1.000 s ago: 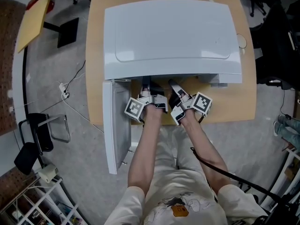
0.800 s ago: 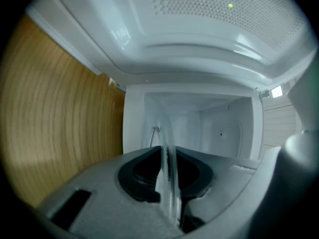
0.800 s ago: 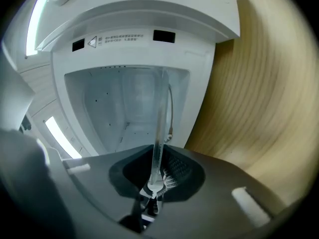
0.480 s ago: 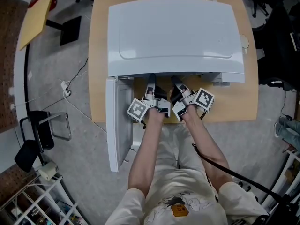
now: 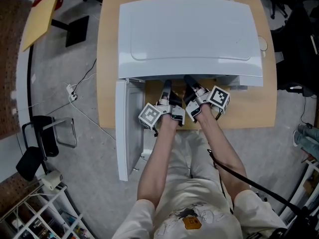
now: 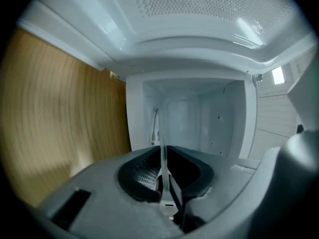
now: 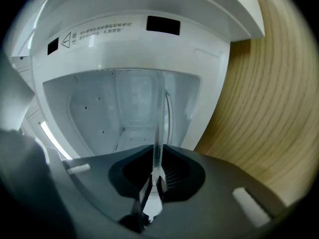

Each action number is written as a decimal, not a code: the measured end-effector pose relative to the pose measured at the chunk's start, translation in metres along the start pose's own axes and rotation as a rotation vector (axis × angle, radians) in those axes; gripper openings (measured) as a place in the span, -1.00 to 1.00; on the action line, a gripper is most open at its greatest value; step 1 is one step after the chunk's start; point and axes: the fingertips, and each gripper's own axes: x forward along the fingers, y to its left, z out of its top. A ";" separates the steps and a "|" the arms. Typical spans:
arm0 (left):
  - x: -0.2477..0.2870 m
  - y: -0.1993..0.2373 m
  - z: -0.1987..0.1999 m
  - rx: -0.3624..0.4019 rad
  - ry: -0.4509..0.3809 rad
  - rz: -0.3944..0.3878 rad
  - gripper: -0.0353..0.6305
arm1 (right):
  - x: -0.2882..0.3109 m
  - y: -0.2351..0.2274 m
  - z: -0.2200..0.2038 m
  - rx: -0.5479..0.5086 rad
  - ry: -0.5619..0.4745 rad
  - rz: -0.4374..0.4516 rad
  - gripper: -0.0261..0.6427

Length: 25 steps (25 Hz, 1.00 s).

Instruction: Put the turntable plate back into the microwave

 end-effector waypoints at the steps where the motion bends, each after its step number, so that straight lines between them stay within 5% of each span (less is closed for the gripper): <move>1: 0.001 0.002 0.001 0.006 -0.005 0.005 -0.78 | 0.000 0.001 -0.001 -0.017 0.008 0.000 -0.78; 6: 0.013 -0.013 -0.002 -0.048 -0.027 -0.056 -0.79 | -0.011 0.000 -0.014 -0.060 0.074 -0.023 -0.72; 13: 0.026 0.004 0.003 0.002 0.007 -0.044 -0.79 | -0.005 -0.006 -0.011 -0.091 0.116 -0.037 -0.82; 17: 0.026 -0.002 -0.005 -0.050 0.046 -0.062 -0.78 | -0.003 -0.007 -0.002 -0.080 0.099 -0.044 -0.83; 25: 0.016 -0.004 -0.013 -0.013 0.047 -0.066 -0.90 | 0.009 -0.007 0.004 -0.080 0.068 -0.069 -0.84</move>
